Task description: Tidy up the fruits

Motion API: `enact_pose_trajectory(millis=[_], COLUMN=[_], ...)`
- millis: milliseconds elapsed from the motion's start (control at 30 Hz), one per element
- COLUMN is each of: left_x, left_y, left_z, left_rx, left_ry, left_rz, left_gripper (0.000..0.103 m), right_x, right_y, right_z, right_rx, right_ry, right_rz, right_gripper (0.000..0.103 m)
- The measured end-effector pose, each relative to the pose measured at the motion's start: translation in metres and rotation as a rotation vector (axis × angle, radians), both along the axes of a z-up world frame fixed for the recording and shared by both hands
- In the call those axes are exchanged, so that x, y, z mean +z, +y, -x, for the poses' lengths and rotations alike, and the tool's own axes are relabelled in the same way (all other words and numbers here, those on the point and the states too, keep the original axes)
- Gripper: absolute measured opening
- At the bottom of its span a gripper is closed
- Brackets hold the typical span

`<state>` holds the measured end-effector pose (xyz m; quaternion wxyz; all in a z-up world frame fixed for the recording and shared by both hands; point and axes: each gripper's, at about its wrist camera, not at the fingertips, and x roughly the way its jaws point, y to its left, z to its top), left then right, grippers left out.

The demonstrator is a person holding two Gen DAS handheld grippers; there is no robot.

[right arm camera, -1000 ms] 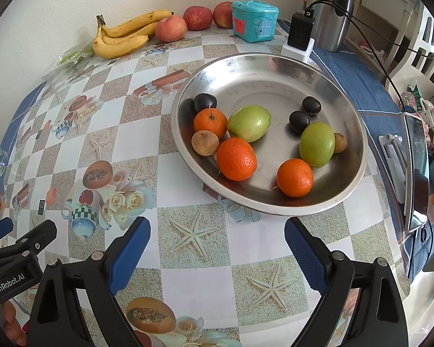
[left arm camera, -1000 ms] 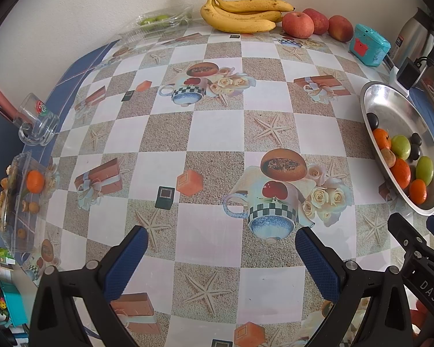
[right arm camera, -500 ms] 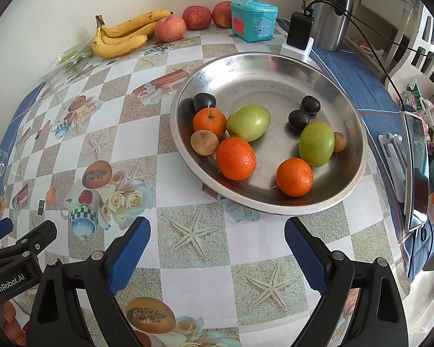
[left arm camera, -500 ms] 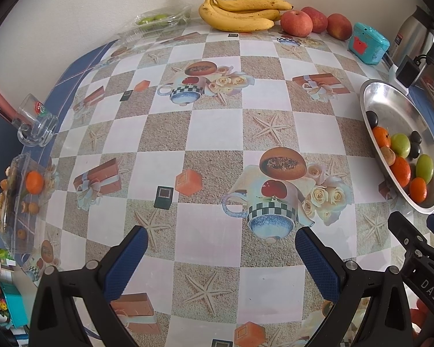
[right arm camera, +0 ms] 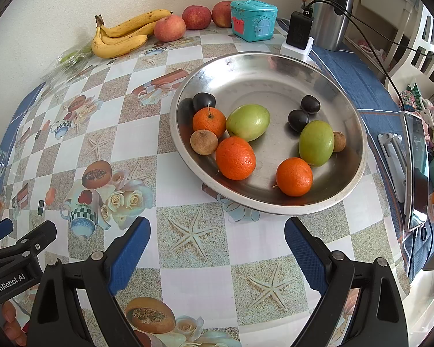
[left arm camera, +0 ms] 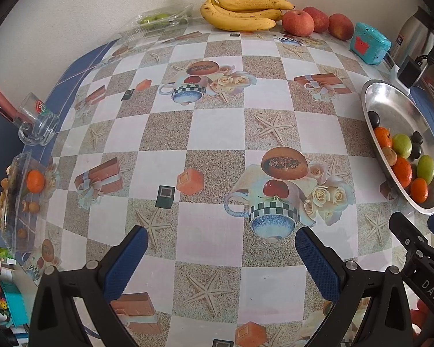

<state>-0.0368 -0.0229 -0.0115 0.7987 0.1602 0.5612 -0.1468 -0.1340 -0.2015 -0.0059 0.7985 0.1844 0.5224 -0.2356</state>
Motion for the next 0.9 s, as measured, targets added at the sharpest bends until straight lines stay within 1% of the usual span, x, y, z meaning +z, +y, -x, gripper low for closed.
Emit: enact_pose_trajectory(millis=[667,900], left_x=[0.0008,0.0065], left_y=[0.0036,0.0073], left_z=[-0.0021,-0.0021], left_rx=[0.021,0.038], left_ry=[-0.006,-0.023], left_rz=[-0.012,0.018], left_gripper=[0.103,0.103], right_x=[-0.0004,-0.0008], right_y=[0.0002,-0.0003], right_z=[0.0,0.0011], right_rx=[0.0,0.002], right_ry=[0.001,0.002], right_rz=[-0.001,0.0], right_gripper=[0.094,0.094])
